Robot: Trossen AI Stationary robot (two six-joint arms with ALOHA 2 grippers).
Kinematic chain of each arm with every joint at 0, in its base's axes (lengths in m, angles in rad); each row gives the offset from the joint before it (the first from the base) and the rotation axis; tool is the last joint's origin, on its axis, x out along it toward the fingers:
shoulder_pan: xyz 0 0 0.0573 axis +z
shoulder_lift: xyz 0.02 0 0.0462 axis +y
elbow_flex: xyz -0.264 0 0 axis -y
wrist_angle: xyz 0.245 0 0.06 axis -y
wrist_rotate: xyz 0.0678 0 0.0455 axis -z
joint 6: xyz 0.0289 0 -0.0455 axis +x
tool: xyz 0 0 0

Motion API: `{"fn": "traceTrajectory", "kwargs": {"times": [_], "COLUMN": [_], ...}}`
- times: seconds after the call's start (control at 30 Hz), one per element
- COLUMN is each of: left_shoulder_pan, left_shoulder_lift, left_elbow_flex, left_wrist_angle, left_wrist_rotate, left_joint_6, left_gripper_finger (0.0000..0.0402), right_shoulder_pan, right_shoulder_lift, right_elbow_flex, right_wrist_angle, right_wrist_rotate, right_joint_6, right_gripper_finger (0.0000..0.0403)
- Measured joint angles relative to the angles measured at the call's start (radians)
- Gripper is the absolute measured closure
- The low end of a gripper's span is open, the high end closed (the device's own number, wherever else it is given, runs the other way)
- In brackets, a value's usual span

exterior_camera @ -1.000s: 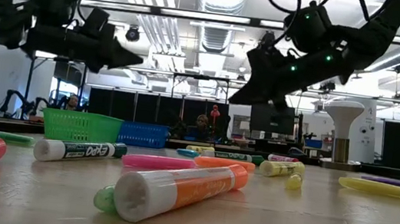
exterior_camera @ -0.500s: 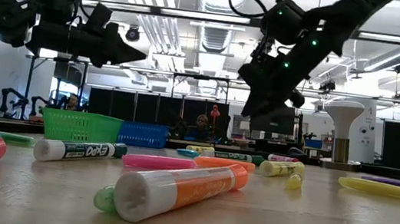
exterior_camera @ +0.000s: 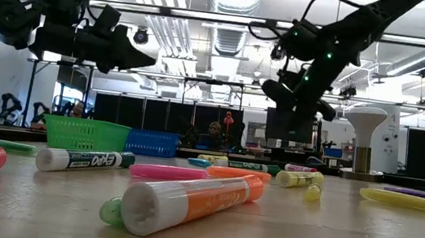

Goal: Pick & Place Markers
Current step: Put the pink marker into the blue bin

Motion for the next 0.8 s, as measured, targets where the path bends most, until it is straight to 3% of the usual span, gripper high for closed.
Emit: {"fn": "traceTrajectory", "kwargs": {"times": [0.3, 0.57, 0.8], "left_shoulder_pan": [0.000, 0.000, 0.000], "left_shoulder_lift": [0.000, 0.000, 0.000], "left_elbow_flex": [-0.001, -0.002, -0.002], "left_wrist_angle": [-0.005, -0.006, -0.006], "left_wrist_rotate": [0.000, 0.000, 0.000], "left_joint_6": [0.001, 0.000, -0.001], "left_gripper_finger": [0.0401, 0.0401, 0.0401], "right_shoulder_pan": [-0.068, -0.075, -0.091], "right_shoulder_lift": [0.002, 0.002, 0.002], "right_elbow_flex": [-0.007, -0.037, -0.123], "right_wrist_angle": [-0.169, -0.173, -0.160], "right_wrist_rotate": [0.003, 0.003, 0.023], "right_joint_6": [0.046, 0.103, 0.175], "right_gripper_finger": [0.0229, 0.0195, 0.0194]}}
